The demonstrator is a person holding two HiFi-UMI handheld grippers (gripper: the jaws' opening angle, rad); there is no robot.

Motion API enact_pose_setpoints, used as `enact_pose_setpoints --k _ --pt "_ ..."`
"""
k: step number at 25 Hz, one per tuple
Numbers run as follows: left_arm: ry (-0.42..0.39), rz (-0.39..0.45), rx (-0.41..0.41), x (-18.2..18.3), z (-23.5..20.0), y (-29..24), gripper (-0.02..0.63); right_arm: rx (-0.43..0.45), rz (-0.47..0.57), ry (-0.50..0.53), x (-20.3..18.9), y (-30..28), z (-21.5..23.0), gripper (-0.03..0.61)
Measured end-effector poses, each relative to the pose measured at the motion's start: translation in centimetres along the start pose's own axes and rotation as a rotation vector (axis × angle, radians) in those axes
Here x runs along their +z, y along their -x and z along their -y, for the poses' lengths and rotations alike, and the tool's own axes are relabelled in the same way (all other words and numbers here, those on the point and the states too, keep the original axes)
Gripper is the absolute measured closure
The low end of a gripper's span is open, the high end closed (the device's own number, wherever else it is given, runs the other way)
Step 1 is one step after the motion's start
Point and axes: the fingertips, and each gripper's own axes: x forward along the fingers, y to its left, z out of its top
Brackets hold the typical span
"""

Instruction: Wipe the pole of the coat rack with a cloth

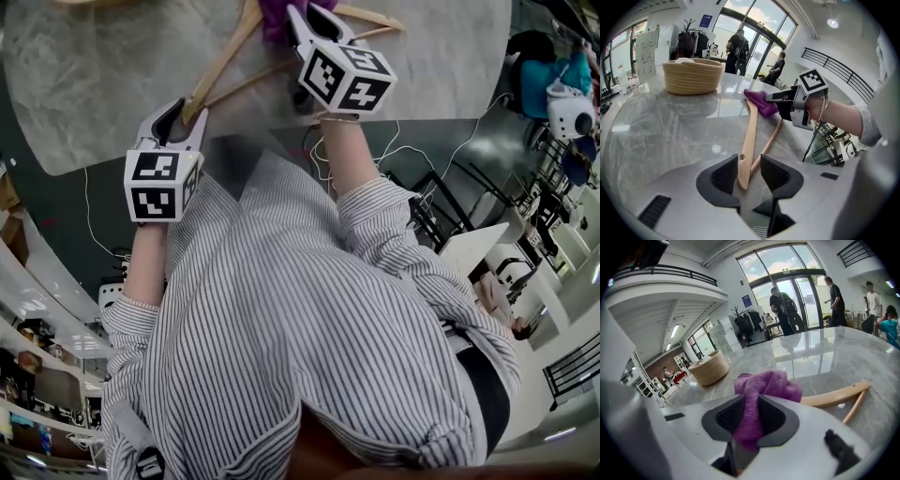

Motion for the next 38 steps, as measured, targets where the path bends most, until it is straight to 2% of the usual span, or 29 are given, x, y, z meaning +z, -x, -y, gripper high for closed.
enact_pose_setpoints --k 6,10,21,38 --pt "-0.020 -0.043 -0.005 -1.1 -0.4 -0.4 0.469 0.002 -0.005 0.007 -0.2 -0.2 -0.2 0.486" --pt "-0.051 -0.060 0.027 -1.5 -0.7 -0.5 0.471 -0.002 -0.008 0.012 -0.2 -0.1 -0.2 0.486" --pt "-0.061 -0.043 0.033 -1.5 -0.8 -0.5 0.477 0.020 -0.022 0.050 -1.1 0.0 -1.7 0.486" --pt "-0.062 -0.014 0.045 -1.7 -0.9 -0.1 0.479 0.119 -0.072 0.108 -3.8 0.9 -5.7 0.486"
